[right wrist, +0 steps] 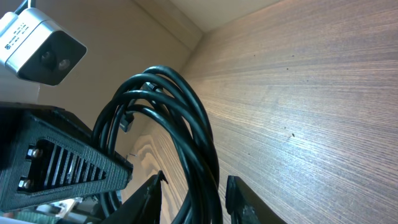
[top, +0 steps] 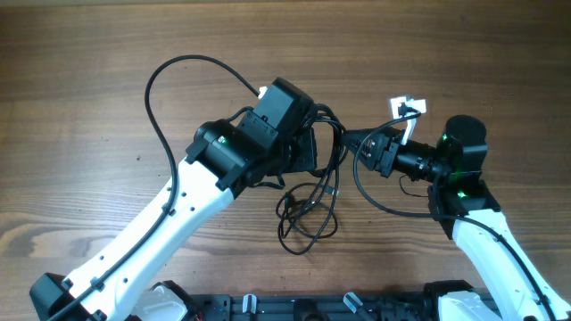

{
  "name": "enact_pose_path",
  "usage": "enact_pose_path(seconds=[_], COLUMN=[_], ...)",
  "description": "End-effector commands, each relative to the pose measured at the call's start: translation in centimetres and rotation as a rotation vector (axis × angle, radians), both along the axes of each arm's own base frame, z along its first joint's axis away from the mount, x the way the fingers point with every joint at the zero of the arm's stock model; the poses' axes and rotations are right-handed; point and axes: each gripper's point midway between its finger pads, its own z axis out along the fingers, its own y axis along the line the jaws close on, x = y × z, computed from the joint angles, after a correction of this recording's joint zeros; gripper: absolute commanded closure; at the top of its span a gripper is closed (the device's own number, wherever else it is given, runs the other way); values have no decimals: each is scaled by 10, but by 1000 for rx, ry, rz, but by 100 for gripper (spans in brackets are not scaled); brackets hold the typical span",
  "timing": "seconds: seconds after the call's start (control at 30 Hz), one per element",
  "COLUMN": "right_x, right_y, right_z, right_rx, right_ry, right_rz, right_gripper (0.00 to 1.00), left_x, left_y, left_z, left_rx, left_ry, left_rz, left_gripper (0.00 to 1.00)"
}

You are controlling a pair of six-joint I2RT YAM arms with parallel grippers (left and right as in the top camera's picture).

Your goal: Untangle cables

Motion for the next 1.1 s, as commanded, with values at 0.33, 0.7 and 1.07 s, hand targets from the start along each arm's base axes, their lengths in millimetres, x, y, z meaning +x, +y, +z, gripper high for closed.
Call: enact_pose_path(seconds=[0.33, 0.7, 1.07], right_x=[2, 4, 4], right_y=[0, -2, -2], right_z=[2, -1, -1], right_rx=[-12, -20, -21], right_ry=[-30, -18, -15], right_rz=[-2, -20, -22], right_gripper=[88, 96, 76], left_x=[1, 1, 2], left_y=[-6, -6, -15], left_z=[2, 2, 8], left_rx=[-11, -11, -58], left_ry=[-13, -14, -21], left_rz=[-31, -31, -51], left_gripper=[96, 96, 96])
